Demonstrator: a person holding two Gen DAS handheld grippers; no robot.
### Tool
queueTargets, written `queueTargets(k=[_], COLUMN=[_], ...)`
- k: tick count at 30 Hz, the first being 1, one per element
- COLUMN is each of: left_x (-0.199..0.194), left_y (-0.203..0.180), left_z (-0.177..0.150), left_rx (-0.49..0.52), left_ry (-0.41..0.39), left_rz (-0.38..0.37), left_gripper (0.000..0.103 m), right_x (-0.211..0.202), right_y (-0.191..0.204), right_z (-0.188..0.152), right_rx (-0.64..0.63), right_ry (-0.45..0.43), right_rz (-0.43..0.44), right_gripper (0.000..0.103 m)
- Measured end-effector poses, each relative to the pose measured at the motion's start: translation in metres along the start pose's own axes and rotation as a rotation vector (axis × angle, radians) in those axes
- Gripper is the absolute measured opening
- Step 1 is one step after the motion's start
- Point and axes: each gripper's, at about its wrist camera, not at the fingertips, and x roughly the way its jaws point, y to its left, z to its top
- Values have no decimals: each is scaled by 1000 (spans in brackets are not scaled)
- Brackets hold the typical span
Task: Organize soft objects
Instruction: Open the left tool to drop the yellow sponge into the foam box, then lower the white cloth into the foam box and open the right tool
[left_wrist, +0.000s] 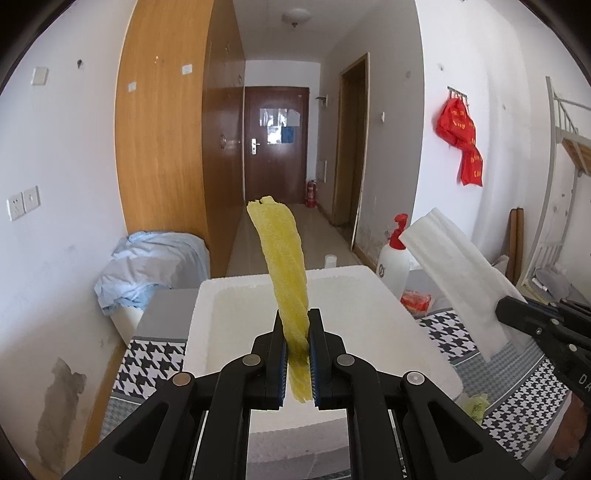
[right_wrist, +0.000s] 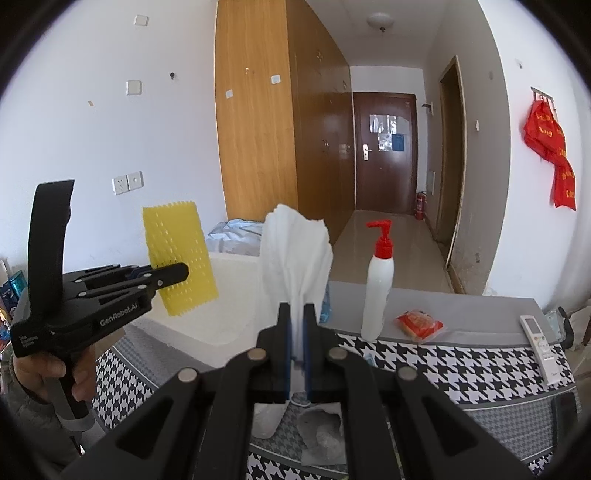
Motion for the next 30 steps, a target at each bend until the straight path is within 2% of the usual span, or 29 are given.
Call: queueTargets(k=[2,4,5,6,8,12,15,30], left_x=[2,2,0,-3,-4,-10,-17,-42], left_y=[2,2,3,5,6,11,14,50], left_z=[-1,-2,-3,-3,-3,-6,-8,-20], left_rx=[-1,-8,-14,-20,-22,-33,-29,-63], left_ry=[7,6,-4,-21,-25,-45,-76,-110], left_rz=[-4,2,8,13,18,32,50,120], left_gripper=[21,65,72,76,77,95,102,102], right_x=[1,2,2,2,3,5,6,16], right_y=[1,1,1,2,2,5,8,27], right_z=[1,1,1,1,1,3,4,12], right_rx=[-1,-2,-2,-2,-4,-8,-14,-46], right_ry=[3,5,6,7,9,11,11,8], right_rz=[-4,-8,-9,-10,-13,-13,-7,14], right_gripper=[8,8,8,8,8,8,8,8])
